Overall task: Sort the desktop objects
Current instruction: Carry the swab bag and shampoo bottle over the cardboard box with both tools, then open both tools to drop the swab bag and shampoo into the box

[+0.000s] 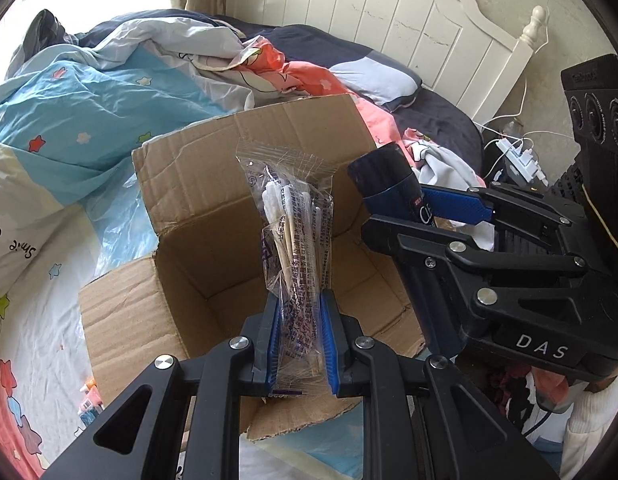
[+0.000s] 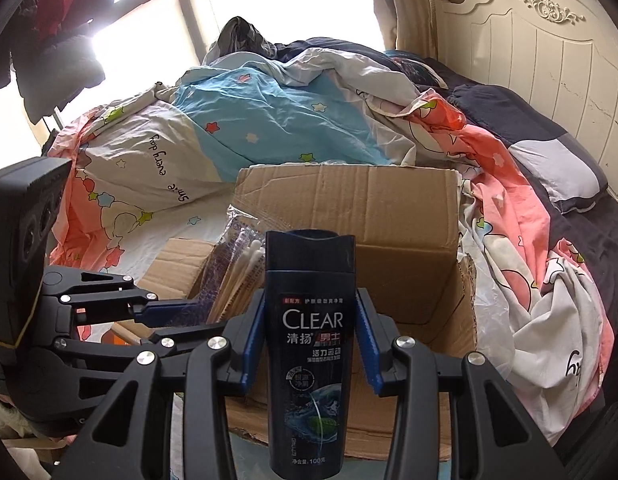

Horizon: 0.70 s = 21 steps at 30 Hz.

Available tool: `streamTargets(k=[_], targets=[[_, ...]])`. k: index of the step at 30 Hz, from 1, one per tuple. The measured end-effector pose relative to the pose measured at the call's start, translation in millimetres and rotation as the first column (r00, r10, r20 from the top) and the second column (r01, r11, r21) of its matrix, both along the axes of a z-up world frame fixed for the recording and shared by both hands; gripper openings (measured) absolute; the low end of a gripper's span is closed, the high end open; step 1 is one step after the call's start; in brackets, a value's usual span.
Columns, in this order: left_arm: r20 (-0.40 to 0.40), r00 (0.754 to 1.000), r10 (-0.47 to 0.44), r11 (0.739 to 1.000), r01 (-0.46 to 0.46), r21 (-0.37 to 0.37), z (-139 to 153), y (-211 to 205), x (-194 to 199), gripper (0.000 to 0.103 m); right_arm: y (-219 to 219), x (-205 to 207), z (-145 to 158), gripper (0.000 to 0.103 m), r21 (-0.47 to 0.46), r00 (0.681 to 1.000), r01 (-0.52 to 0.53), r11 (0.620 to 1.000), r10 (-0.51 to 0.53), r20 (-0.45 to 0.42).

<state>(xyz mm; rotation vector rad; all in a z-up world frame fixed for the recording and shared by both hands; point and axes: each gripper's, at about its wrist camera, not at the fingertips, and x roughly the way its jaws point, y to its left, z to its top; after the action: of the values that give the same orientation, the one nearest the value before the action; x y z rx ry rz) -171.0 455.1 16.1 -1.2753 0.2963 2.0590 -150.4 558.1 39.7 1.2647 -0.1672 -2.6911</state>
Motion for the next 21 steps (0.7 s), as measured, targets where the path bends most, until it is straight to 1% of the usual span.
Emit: streamTargets(k=[4,6,10,16,19,20,21], targets=[[0.023,1.000,0.009,1.000,-0.009,-0.004,-12.0,-0.2,-3.5,0.019,8.2,-11.5,-9.8,0.039,-0.013,1.000,0.009,1.000,-0.009,0.017],[0.030,1.000,0.008,1.000,-0.008,-0.013,-18.1,-0.1,-3.6,0.019,11.5,-17.2,-19.6,0.039,-0.033,0.999,0.013,0.999,-0.012,0.037],[0.043,0.999,0.010,1.000,-0.009,-0.029,-28.7,-0.1,-4.0,0.019,6.6,-22.2,-36.5,0.039,-0.018,0.998,0.004,1.000,-0.003,0.069],[0.044,0.999,0.017,0.999,-0.015,-0.045,-34.2,-1.1,-5.4,0.019,5.3,-23.6,-45.6,0.039,-0.006,0.996,0.014,1.000,-0.014,0.084],[0.046,0.999,0.024,0.999,-0.021,-0.050,-34.5,-2.7,-5.3,0.019,7.4,-22.7,-47.0,0.039,0.002,0.995,0.036,0.999,-0.036,0.090],[0.046,0.999,0.027,0.998,-0.024,-0.052,-34.2,-3.0,-5.0,0.019,8.1,-21.5,-46.7,0.040,0.010,0.995,0.044,0.999,-0.045,0.090],[0.046,0.998,0.032,0.998,-0.030,-0.055,-33.9,-3.2,-5.3,0.027,8.7,-20.2,-46.3,0.042,0.017,0.994,0.053,0.998,-0.055,0.090]])
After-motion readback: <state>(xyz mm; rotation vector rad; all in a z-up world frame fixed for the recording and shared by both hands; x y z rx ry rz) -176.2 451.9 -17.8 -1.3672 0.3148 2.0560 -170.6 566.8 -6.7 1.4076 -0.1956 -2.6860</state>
